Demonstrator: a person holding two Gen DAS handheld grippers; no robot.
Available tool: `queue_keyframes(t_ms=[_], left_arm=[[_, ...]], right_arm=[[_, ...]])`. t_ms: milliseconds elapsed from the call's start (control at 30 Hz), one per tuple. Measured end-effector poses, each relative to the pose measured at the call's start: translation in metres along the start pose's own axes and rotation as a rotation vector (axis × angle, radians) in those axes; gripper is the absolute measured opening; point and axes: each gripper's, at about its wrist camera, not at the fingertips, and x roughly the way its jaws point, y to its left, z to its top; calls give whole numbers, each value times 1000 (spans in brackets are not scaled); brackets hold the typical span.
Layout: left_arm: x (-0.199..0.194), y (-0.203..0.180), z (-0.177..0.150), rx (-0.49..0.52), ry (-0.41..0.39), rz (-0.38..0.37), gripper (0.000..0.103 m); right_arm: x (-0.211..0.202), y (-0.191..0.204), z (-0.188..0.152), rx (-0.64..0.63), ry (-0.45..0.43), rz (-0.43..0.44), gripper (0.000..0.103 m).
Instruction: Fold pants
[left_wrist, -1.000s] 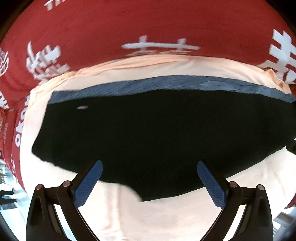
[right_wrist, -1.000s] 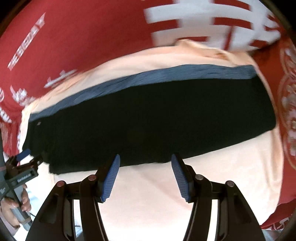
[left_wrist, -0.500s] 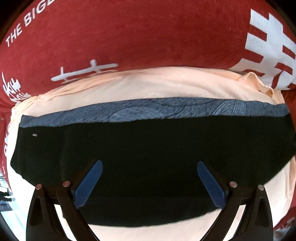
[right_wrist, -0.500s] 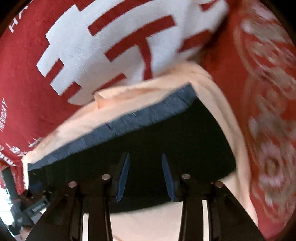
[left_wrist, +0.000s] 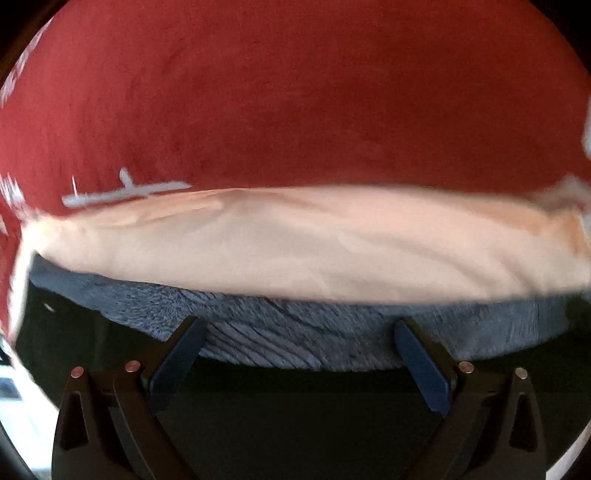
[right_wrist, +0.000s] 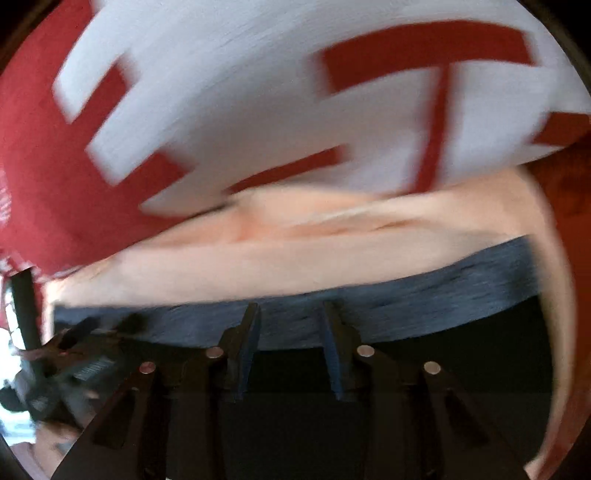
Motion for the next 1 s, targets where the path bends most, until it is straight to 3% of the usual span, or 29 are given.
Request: queue_keyframes(t_ms=[167,300,433,567,633,667,800,833,867,900,1000], left_arm=[[-1,15,11,-2,30,35,103],[-28,16,2,53,12,28,103],[-55,9,-28,108,22,-29,103],[-55,-18,-60,181,63,-60,103],[-49,-35,-78,195,80,-44,103],[-49,-35,-84,186,53,-38,103],[-51,-33,-86,169,43,-49,103],[-49,-35,-86,173,48,-47,103],[-50,-39,-84,180,50,-43,103],[-51,-41,-83,192,50,-35,103],[-50,-47,-76,220,41,-20,103]], right_arm=[[-22,-38,0,97,-57,-107,37],[-61,-40,-26,174,-88,-50,42],[-93,-47,-68,243,-113,-84,46],[-102,-76,-107,362,-84,-114,46],[-101,-87,-116,402,-71,-120,46],[-99,-94,-120,434,-70,-111,46],[-102,-122,-117,491,-107,-80,45],[-99,-125,-116,499,-109,-57,44],[-97,-126,-114,508,-100,-39,22],[-96,-126,-114,508,-93,-37,13],[-97,-116,-108,419,-107,-90,14]])
